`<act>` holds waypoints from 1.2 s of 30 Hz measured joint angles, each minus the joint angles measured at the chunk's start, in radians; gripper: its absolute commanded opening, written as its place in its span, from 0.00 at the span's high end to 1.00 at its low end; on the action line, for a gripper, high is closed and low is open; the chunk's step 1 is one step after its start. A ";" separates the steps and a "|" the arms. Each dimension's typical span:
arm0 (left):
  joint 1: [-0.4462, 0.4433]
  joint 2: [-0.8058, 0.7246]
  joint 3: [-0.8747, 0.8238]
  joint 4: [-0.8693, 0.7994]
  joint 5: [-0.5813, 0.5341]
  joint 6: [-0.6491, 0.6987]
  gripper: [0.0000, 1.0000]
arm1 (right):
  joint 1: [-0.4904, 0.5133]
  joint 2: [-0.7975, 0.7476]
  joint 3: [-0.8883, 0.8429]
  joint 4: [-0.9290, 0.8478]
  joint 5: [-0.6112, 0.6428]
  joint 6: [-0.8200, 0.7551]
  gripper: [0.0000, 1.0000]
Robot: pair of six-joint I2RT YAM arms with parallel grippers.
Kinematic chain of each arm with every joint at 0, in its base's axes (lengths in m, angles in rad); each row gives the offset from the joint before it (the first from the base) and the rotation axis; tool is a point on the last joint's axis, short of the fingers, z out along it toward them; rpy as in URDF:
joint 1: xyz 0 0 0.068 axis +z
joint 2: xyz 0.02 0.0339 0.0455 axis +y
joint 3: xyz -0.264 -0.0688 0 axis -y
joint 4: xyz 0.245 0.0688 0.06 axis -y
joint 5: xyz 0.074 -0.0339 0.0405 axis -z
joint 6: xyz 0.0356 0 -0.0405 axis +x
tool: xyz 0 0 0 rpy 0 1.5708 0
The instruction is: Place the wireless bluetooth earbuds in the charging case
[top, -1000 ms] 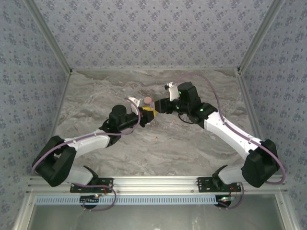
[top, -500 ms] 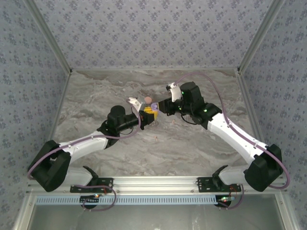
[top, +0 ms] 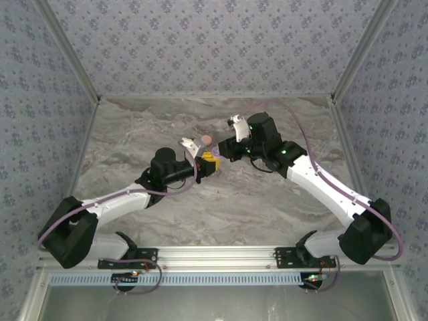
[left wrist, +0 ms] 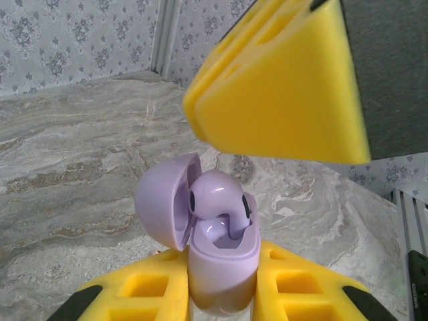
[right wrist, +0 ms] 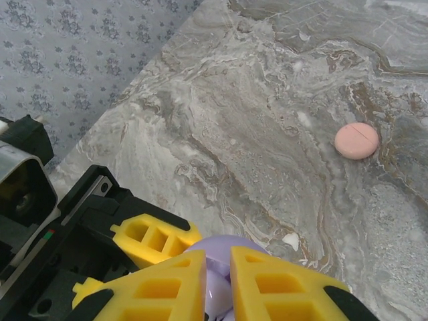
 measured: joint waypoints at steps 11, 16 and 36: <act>-0.005 -0.001 0.000 -0.005 0.007 0.007 0.78 | 0.018 0.033 0.040 -0.038 -0.005 -0.022 0.82; -0.005 -0.001 0.000 -0.010 0.007 0.007 0.78 | 0.021 0.047 0.047 -0.053 -0.004 -0.026 0.82; -0.006 -0.008 0.000 -0.034 -0.059 0.003 0.79 | 0.032 0.069 0.072 -0.072 -0.032 -0.041 0.81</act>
